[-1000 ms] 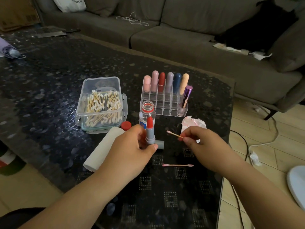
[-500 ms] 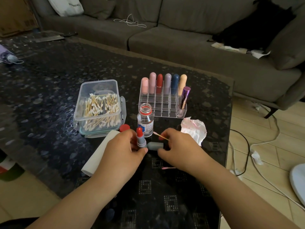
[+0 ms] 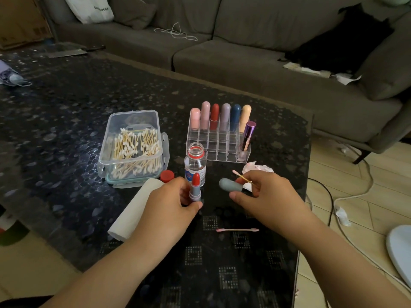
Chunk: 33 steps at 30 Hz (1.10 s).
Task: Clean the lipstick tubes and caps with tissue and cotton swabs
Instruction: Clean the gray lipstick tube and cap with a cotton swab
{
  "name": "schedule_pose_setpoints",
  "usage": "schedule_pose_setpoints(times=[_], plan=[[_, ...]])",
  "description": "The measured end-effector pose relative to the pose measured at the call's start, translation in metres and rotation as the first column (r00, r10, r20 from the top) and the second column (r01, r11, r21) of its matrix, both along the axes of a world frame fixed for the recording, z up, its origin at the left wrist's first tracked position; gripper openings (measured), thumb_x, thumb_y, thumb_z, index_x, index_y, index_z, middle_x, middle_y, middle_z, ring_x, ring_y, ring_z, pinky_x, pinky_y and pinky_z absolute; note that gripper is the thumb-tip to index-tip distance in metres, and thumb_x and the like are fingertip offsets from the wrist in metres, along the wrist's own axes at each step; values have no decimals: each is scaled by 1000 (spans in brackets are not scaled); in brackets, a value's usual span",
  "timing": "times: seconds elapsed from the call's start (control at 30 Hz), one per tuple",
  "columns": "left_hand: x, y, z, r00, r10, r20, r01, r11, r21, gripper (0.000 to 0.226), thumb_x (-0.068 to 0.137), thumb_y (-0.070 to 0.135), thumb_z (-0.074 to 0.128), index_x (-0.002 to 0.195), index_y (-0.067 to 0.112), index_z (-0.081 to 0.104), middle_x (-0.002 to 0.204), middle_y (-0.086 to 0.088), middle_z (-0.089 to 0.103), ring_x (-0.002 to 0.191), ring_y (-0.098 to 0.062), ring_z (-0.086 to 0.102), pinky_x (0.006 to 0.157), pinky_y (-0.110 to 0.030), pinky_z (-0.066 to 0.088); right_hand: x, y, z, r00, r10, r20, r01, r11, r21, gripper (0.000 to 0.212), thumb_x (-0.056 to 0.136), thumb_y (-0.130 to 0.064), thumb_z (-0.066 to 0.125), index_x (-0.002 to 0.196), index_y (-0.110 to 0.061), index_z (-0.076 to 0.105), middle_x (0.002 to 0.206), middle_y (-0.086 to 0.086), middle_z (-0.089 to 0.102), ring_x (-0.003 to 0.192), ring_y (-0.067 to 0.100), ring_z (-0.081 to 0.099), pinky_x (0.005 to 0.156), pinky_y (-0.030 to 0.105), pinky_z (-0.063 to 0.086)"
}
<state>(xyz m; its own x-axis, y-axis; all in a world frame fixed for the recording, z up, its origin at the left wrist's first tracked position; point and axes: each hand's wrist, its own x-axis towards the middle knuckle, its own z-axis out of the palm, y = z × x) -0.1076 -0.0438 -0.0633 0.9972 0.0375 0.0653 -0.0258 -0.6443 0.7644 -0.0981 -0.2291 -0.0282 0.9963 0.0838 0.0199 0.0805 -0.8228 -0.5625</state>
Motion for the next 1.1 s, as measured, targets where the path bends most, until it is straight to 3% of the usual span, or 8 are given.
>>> schedule_pose_setpoints(times=[0.3,0.5,0.67,0.8,0.93,1.0,1.1], plan=[[-2,-4,3,1000,15,25,-17,997,79,34,79,21,74,69,31,43,68,11,55,64,-4,53,57,-8,38,-14,-6,11,1000,3,24,-4,1000,17,16,81,-43,67,96,-38,61,68,-10,52,61,4,48,50,8,39],[-3,-5,2,1000,15,9,-16,996,85,36,79,23,74,73,34,40,69,9,53,65,-5,52,54,-11,37,-15,-5,15,1000,-1,19,-1,997,78,15,80,-39,70,94,-35,65,55,-12,39,49,1,41,50,9,36],[-2,-4,2,1000,-3,-3,3,997,76,29,80,26,73,94,31,49,74,13,51,68,-3,52,55,-9,37,-16,-2,20,1000,-1,-23,4,994,105,14,81,-39,69,92,-36,62,54,-12,39,48,2,42,45,10,30],[-5,-2,-2,976,52,213,-67,995,67,56,71,29,77,116,19,45,103,8,40,78,-1,38,69,-7,32,-16,-1,22,999,-1,-36,6,989,146,14,81,-37,70,90,-37,61,50,-12,43,47,2,45,48,14,35],[-22,2,20,875,79,477,-57,997,-60,42,75,40,61,105,24,36,92,8,34,78,-6,41,67,-6,37,-19,-2,26,999,48,-18,-43,974,224,13,78,-36,72,86,-38,62,47,-23,48,45,-2,47,43,11,34],[-36,4,33,894,31,448,29,991,-127,31,75,47,54,97,32,38,82,9,44,73,-9,49,65,-7,39,-22,-2,30,995,102,12,-102,960,262,15,74,-37,74,86,-38,66,48,-17,44,46,2,41,46,13,33],[-48,3,46,983,-50,176,105,941,-321,37,70,63,58,99,43,46,90,11,61,76,-12,61,66,-19,50,-31,6,37,971,235,42,-237,925,296,14,75,-28,76,86,-32,68,47,-20,45,45,1,41,47,9,32]])
